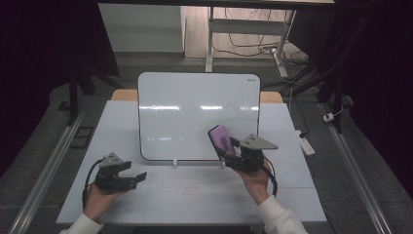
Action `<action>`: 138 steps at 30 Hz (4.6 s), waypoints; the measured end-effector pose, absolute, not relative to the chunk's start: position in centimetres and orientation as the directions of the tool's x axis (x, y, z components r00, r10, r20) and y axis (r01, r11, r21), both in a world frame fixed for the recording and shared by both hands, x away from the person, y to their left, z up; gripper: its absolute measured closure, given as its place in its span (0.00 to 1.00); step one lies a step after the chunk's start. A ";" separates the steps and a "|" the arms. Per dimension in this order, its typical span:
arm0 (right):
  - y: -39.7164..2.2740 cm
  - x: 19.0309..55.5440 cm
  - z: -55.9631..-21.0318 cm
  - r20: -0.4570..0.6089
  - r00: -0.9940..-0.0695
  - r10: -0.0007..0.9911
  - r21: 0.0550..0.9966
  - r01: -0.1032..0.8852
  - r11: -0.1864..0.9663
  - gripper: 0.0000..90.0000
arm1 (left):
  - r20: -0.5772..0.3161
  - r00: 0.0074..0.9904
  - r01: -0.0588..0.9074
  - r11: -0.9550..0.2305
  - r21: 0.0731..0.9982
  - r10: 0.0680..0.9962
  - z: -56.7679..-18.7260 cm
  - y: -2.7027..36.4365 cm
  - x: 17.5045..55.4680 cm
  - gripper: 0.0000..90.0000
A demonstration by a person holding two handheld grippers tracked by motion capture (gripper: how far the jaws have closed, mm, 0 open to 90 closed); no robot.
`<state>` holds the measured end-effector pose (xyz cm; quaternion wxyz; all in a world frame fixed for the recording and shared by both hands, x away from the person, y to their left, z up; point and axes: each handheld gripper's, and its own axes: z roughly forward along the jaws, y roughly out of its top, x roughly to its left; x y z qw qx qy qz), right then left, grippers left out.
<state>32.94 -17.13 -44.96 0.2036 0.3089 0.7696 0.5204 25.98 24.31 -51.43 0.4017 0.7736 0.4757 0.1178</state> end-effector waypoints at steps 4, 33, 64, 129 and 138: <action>-16.5 32.4 -45.6 0.018 -0.744 0.668 0.923 0.269 0.275 0.45 | -0.190 0.521 0.631 -0.225 0.742 0.832 -51.3 24.2 25.8 0.24; -12.3 30.4 -47.9 0.025 -0.799 0.601 0.921 0.252 0.297 0.45 | -0.258 0.622 0.536 -0.162 0.828 0.739 -46.6 19.2 26.9 0.25; -11.5 29.6 -48.4 -0.002 -0.794 0.608 0.936 0.213 0.282 0.45 | -0.349 0.683 0.550 -0.138 0.824 0.641 -46.1 12.1 30.1 0.37; -27.7 30.5 -49.4 -0.071 -0.582 0.810 0.908 0.298 0.294 0.35 | -0.169 0.424 0.613 -0.145 0.776 0.890 -42.9 22.8 30.7 0.68; -27.5 30.6 -49.5 -0.071 -0.584 0.809 0.906 0.300 0.297 0.35 | -0.138 0.404 0.597 -0.146 0.789 0.904 -43.0 20.7 32.2 0.68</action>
